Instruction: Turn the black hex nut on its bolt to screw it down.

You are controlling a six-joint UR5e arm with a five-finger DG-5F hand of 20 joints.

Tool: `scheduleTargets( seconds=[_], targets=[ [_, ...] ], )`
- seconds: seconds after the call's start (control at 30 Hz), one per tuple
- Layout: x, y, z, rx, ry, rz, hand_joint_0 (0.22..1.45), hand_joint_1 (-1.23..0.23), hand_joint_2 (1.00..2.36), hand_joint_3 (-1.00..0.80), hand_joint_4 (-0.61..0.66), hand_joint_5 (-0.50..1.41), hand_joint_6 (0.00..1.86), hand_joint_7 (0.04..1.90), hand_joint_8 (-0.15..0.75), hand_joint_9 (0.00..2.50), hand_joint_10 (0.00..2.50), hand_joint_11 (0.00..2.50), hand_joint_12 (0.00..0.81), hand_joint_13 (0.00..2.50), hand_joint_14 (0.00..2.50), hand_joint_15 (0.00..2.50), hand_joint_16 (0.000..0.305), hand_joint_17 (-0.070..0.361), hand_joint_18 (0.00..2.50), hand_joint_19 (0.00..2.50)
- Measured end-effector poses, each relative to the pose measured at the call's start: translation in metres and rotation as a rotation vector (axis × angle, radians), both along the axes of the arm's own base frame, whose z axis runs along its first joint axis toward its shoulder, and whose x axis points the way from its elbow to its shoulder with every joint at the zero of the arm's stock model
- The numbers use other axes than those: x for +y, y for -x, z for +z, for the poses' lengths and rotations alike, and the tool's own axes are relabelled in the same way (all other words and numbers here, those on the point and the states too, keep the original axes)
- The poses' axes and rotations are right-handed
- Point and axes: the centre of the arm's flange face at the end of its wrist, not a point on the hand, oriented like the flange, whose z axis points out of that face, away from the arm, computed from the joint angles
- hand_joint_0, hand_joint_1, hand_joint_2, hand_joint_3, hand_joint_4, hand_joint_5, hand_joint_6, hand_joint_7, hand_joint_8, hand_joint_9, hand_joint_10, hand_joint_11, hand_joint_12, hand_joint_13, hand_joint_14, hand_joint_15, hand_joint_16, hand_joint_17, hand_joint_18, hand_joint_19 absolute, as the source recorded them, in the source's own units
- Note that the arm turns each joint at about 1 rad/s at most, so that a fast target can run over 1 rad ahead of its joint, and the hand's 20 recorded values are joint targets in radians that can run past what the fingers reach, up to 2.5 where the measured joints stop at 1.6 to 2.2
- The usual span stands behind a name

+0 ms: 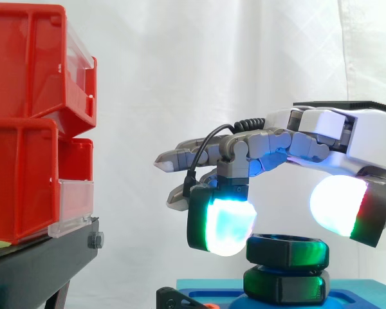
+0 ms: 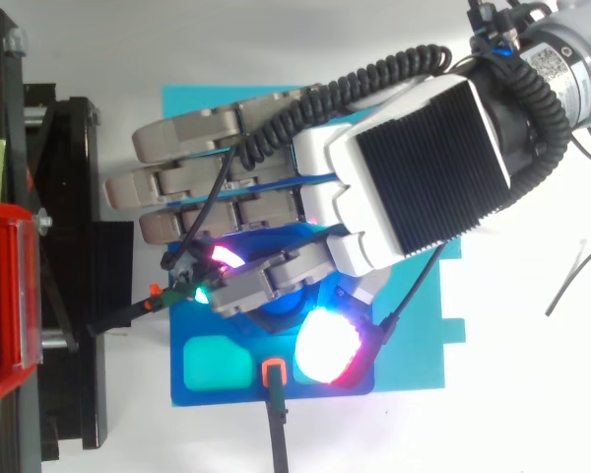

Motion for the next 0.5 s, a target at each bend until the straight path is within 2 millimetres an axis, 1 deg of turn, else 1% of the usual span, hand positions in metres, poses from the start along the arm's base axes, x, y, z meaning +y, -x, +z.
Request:
scheduleTargets(
  seconds=[0.27,0.37,0.5],
  targets=[
    [-0.008,0.001,0.002,-0.018,0.003,-0.002,0.45,-0.14,1.0,-0.5,0.1,-0.02,0.5,1.46,0.215,0.67,0.0,0.0,0.383,0.32,0.0,0.0,0.047,0.106,0.19,0.23],
    [-0.012,0.001,0.003,-0.025,0.002,0.005,0.45,-0.14,1.0,-0.5,0.11,-0.03,0.5,1.41,0.218,0.67,0.0,0.0,0.381,0.32,0.0,0.0,0.047,0.106,0.19,0.22],
    [-0.013,-0.001,0.011,-0.027,-0.009,0.021,0.45,-0.13,1.0,-0.5,0.11,-0.03,0.5,1.36,0.216,0.67,0.0,0.0,0.371,0.32,0.0,0.0,0.047,0.105,0.19,0.21]
  ],
)
